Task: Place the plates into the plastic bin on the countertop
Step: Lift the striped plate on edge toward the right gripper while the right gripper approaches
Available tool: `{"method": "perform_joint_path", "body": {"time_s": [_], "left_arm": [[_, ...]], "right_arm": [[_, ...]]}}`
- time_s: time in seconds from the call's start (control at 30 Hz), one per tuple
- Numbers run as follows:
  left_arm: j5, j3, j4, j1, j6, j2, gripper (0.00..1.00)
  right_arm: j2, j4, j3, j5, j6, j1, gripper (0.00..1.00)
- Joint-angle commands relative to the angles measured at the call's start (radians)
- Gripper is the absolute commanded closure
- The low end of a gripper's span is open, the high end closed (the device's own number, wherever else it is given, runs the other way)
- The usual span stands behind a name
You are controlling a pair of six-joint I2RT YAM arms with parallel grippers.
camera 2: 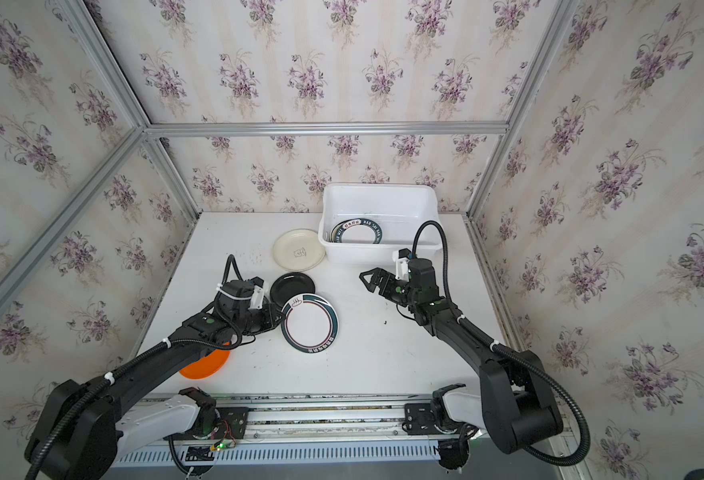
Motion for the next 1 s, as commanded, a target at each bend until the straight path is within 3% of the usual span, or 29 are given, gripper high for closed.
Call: {"method": "perform_joint_path", "body": {"time_s": [0.0,0.47,0.67,0.97], "left_arm": [[0.02,0.031,0.024,-0.008,0.022,0.0,1.0],[0.002,0.189,0.14,-0.041,-0.022,0.037,1.0],[0.03,0.25,0.188,-0.081,-0.049,0.079,1.0],[0.023,0.334,0.249,-0.134,-0.043,0.186,1.0]], "right_arm": [[-0.007,-0.013,-0.006,0.025,-0.012,0.0,0.01],[-0.002,0.024,-0.063,0.016,0.022,0.001,0.02],[0.043,0.114,-0.089,-0.044,0.066,0.002,0.03],[0.097,0.254,-0.098,-0.097,0.148,0.002,0.16]]}}
